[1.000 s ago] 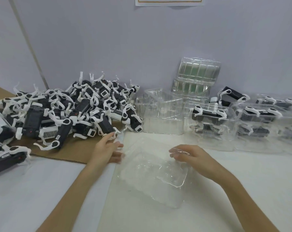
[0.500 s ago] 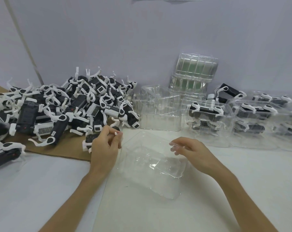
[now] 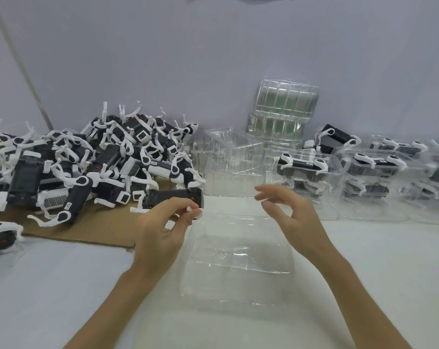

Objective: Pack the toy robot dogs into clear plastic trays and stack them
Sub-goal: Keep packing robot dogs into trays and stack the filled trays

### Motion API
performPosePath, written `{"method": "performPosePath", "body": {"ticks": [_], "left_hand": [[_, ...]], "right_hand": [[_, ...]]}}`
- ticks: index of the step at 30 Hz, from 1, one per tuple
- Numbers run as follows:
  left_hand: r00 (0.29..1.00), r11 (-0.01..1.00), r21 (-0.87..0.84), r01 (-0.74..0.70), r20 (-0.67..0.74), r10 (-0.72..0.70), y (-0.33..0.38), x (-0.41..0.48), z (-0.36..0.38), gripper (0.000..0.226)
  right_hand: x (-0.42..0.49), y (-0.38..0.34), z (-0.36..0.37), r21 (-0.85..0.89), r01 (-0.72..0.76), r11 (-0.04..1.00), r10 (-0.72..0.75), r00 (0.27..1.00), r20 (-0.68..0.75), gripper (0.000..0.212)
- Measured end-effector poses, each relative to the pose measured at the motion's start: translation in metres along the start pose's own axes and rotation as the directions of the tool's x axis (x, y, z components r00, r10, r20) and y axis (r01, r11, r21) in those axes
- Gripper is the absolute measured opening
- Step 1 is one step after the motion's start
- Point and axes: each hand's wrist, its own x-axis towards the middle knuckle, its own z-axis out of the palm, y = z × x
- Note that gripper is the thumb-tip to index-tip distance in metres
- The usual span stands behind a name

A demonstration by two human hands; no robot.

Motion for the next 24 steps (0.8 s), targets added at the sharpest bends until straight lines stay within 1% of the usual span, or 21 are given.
{"method": "performPosePath", "body": {"ticks": [2,3,4,5,6,8,12,13,15,17,18,20,21,22,24], "left_hand": [[0.996,0.995,-0.023,-0.093,-0.013,0.093,0.006,0.001,0.0,0.003],[0.99,0.99,-0.033,-0.139,-0.013,0.139,0.009,0.001,0.001,0.004],[0.982,0.982,-0.032,-0.187,-0.01,0.186,0.011,0.0,0.003,0.005],[0.972,0.972,-0.018,-0.236,0.002,0.236,0.012,0.0,0.005,0.005],[0.96,0.96,0.008,-0.281,0.02,0.281,0.012,-0.002,0.008,0.007],[0.939,0.938,0.055,-0.344,0.055,0.341,0.011,-0.003,0.012,0.011],[0.916,0.914,0.077,-0.398,0.078,0.393,0.01,-0.003,0.011,0.011],[0.906,0.904,0.079,-0.42,0.087,0.414,0.011,-0.003,0.011,0.011],[0.88,0.88,0.07,-0.47,0.118,0.461,0.014,-0.006,0.013,0.006],[0.861,0.866,0.044,-0.498,0.147,0.487,0.017,-0.01,0.018,0.004],[0.857,0.866,0.024,-0.5,0.159,0.49,0.018,-0.012,0.02,0.005],[0.857,0.87,0.007,-0.493,0.175,0.484,0.018,-0.015,0.022,0.011],[0.865,0.878,0.013,-0.478,0.182,0.468,0.017,-0.015,0.022,0.015],[0.88,0.895,0.018,-0.447,0.187,0.436,0.015,-0.015,0.021,0.019],[0.921,0.935,0.024,-0.353,0.188,0.343,0.009,-0.011,0.016,0.024]], "right_hand": [[-0.001,-0.011,0.0,0.24,0.05,0.969,-0.048,0.999,-0.015,0.026],[-0.001,-0.017,0.001,0.379,0.044,0.924,-0.052,0.999,0.011,0.03],[-0.002,-0.022,0.003,0.496,0.012,0.868,-0.049,0.997,0.062,0.033],[-0.003,-0.026,0.005,0.569,-0.041,0.821,-0.039,0.991,0.128,0.037],[-0.004,-0.03,0.009,0.599,-0.098,0.795,-0.024,0.981,0.191,0.04],[-0.006,-0.031,0.016,0.579,-0.183,0.795,0.029,0.964,0.265,0.048],[-0.008,-0.032,0.023,0.448,-0.264,0.854,0.167,0.955,0.244,0.049],[-0.008,-0.032,0.023,0.454,-0.287,0.844,0.177,0.947,0.27,0.05],[-0.01,-0.032,0.026,0.493,-0.357,0.793,0.177,0.91,0.375,0.049],[-0.012,-0.035,0.029,0.507,-0.398,0.765,0.177,0.886,0.429,0.043],[-0.013,-0.035,0.03,0.503,-0.385,0.774,0.183,0.896,0.405,0.037],[-0.012,-0.035,0.03,0.47,-0.308,0.827,0.206,0.944,0.256,0.021],[-0.011,-0.033,0.029,0.466,-0.279,0.84,0.218,0.959,0.181,0.019],[-0.01,-0.03,0.027,0.483,-0.26,0.836,0.229,0.965,0.125,0.018],[-0.008,-0.029,0.021,0.562,-0.228,0.795,0.242,0.969,0.051,0.016]]}}
